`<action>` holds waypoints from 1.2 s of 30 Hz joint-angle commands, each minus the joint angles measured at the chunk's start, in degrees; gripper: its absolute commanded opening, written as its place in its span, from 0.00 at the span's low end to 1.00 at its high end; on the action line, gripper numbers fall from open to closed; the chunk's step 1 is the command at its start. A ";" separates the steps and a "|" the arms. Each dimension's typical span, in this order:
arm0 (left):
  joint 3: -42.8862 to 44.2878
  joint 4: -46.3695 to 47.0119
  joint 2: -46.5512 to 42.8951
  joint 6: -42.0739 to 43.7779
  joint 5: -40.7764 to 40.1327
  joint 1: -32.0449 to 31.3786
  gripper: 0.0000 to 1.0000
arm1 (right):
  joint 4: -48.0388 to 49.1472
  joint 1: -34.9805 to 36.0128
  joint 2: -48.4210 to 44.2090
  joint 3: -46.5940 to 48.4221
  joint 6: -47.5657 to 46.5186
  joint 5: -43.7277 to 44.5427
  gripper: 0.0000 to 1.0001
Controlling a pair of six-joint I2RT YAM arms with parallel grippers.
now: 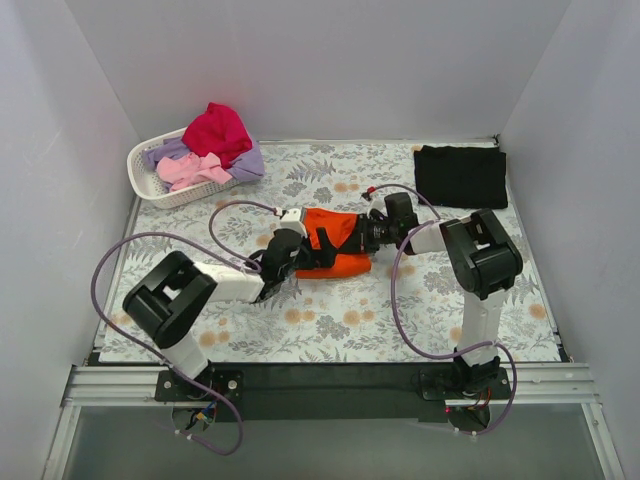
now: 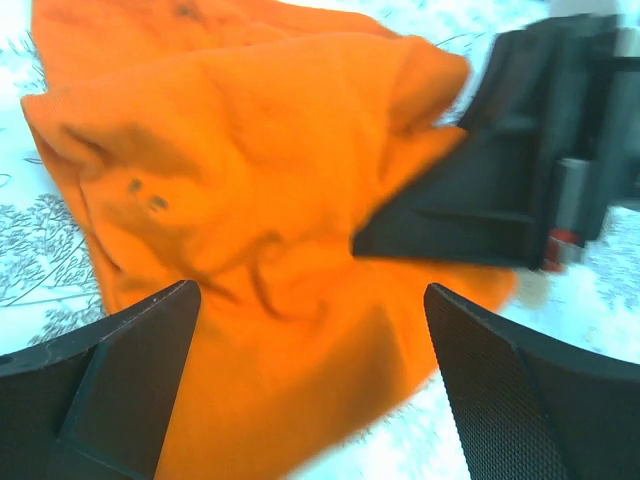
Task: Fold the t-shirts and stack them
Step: Neatly place the folded tshirt to the corner
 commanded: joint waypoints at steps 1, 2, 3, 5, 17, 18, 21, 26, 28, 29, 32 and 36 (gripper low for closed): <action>-0.38 -7.67 -11.72 1.63 -2.00 -0.32 0.88 | -7.15 -1.62 -3.26 4.18 -7.77 7.31 0.01; -0.47 -8.56 -13.41 1.81 -2.27 -0.14 0.89 | -10.91 -2.76 -3.62 7.23 -9.36 8.53 0.01; -0.64 -10.05 -14.91 1.90 -2.45 0.64 0.89 | -13.55 -3.38 -3.89 9.01 -10.77 9.24 0.01; -1.61 -10.94 -18.69 1.81 -2.71 1.35 0.90 | -20.65 -5.05 -4.07 13.13 -15.25 12.40 0.01; -7.14 -14.55 -25.99 0.58 -3.50 4.95 0.91 | -51.36 -13.57 10.69 57.78 -31.95 21.46 0.01; -7.50 -14.55 -26.26 0.32 -3.77 5.22 0.91 | -52.42 -14.10 11.57 59.98 -32.75 21.99 0.01; -8.99 -14.98 -27.22 -0.21 -3.85 5.57 0.91 | -54.10 -16.47 13.24 64.48 -35.21 22.70 0.01; -11.81 -15.43 -28.98 -1.09 -4.03 6.10 0.91 | -55.33 -21.49 13.08 68.26 -38.29 21.55 0.01; -12.51 -15.25 -28.98 -1.35 -3.77 6.19 0.91 | -55.59 -21.84 12.63 69.13 -39.78 21.55 0.01; -12.60 -15.25 -28.90 -1.53 -3.68 6.19 0.91 | -55.59 -21.84 12.28 69.49 -40.31 21.64 0.01; -13.21 -14.99 -28.63 -1.97 -3.15 6.19 0.91 | -55.86 -21.84 12.28 71.42 -42.51 22.95 0.01; -14.09 -15.51 -28.98 -2.67 -2.98 6.19 0.91 | -56.30 -24.12 12.46 73.88 -43.92 26.38 0.01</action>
